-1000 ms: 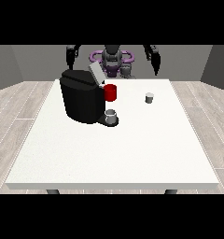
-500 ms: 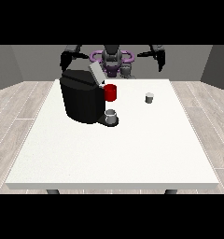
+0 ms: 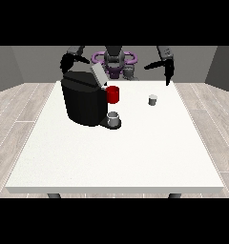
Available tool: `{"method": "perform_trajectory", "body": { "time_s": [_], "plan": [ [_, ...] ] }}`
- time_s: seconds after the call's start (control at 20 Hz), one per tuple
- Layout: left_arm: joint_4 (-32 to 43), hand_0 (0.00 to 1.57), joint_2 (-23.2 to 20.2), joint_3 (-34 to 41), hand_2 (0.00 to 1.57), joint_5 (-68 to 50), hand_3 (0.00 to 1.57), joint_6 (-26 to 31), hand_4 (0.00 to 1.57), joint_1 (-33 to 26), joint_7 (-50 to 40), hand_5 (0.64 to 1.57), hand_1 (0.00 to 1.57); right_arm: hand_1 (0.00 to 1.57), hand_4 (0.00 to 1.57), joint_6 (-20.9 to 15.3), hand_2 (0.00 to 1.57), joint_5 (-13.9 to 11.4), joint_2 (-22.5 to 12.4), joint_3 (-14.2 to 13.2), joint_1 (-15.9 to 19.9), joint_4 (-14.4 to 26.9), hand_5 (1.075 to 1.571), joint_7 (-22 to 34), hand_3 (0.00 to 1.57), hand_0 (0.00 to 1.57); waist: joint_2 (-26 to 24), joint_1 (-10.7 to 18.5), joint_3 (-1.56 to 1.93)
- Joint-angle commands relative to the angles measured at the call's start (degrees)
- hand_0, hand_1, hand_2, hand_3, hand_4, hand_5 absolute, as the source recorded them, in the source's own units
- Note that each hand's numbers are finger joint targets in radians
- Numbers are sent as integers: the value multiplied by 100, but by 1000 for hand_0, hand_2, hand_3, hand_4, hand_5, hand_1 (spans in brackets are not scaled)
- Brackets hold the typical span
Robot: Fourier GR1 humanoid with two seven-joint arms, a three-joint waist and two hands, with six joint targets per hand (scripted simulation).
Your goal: Insert the coffee pod into the coffee machine and close the lid
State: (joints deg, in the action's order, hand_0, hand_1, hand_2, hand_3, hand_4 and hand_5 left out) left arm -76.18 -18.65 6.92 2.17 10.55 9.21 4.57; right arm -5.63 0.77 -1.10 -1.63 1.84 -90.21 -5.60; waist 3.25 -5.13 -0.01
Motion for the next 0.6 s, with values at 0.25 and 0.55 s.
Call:
{"method": "perform_trajectory", "body": {
  "time_s": [0.25,0.55],
  "plan": [
    [1786,0,-569,483,0,301,0,134,0,899,492,1571,0,0,283,44,0,22,-54,132,343,-213,1571,66,0,0,584,-309,-2],
    [2180,0,-202,50,0,857,0,-184,0,1282,190,1571,0,0,352,-59,0,93,4,-24,608,404,1571,83,0,0,480,-130,1]
  ]
}}
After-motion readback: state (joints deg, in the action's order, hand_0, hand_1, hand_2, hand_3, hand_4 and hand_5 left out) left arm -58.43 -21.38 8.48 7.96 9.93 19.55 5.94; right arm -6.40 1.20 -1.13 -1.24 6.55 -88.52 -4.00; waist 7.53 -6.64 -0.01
